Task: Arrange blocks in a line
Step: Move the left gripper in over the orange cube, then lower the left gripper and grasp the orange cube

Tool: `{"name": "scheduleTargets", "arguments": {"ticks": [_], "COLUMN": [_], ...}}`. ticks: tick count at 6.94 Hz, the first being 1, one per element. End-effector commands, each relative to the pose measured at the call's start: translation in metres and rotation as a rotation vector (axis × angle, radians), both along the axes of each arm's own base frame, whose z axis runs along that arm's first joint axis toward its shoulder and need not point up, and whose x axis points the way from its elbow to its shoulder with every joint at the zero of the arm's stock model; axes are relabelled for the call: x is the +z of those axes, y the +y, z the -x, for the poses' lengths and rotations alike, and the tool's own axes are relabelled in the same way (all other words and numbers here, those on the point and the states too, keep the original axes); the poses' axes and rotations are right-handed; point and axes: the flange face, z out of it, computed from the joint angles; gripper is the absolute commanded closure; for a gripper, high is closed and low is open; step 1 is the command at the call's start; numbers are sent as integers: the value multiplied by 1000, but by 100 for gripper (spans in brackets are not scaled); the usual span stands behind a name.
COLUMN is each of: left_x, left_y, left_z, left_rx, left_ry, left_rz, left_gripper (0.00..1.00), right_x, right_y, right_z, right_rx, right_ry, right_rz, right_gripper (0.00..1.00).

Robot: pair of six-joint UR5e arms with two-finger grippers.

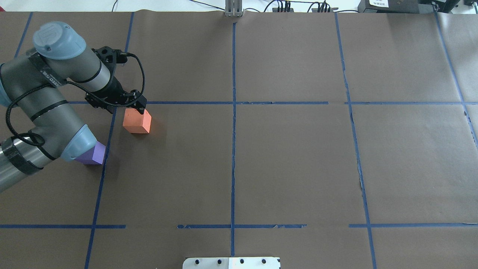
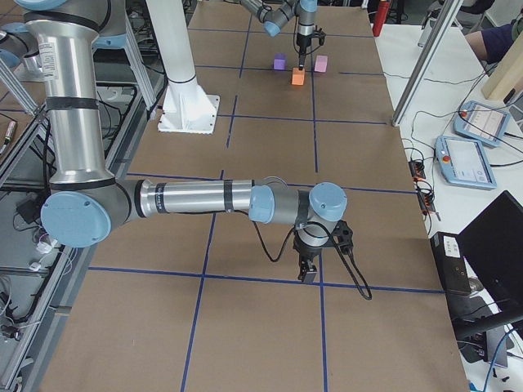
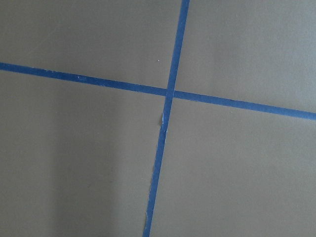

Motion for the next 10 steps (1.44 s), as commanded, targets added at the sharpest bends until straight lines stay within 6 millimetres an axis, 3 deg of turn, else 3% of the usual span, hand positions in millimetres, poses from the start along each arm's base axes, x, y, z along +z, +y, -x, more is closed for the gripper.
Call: {"name": "scheduleTargets", "arguments": {"ticks": [1, 5, 10], "left_x": [4, 17, 29], "left_y": [3, 6, 4], "left_z": [-9, -36, -46], "left_rx": [12, 43, 50], "left_ry": [-8, -16, -8], "left_rz": [8, 20, 13], "left_gripper": [1, 1, 2], "right_x": [0, 0, 0], "right_y": [0, 0, 0], "right_z": [0, 0, 0], "right_rx": [0, 0, 0], "right_ry": [0, 0, 0], "right_rz": [0, 0, 0], "right_gripper": [0, 0, 0]}}
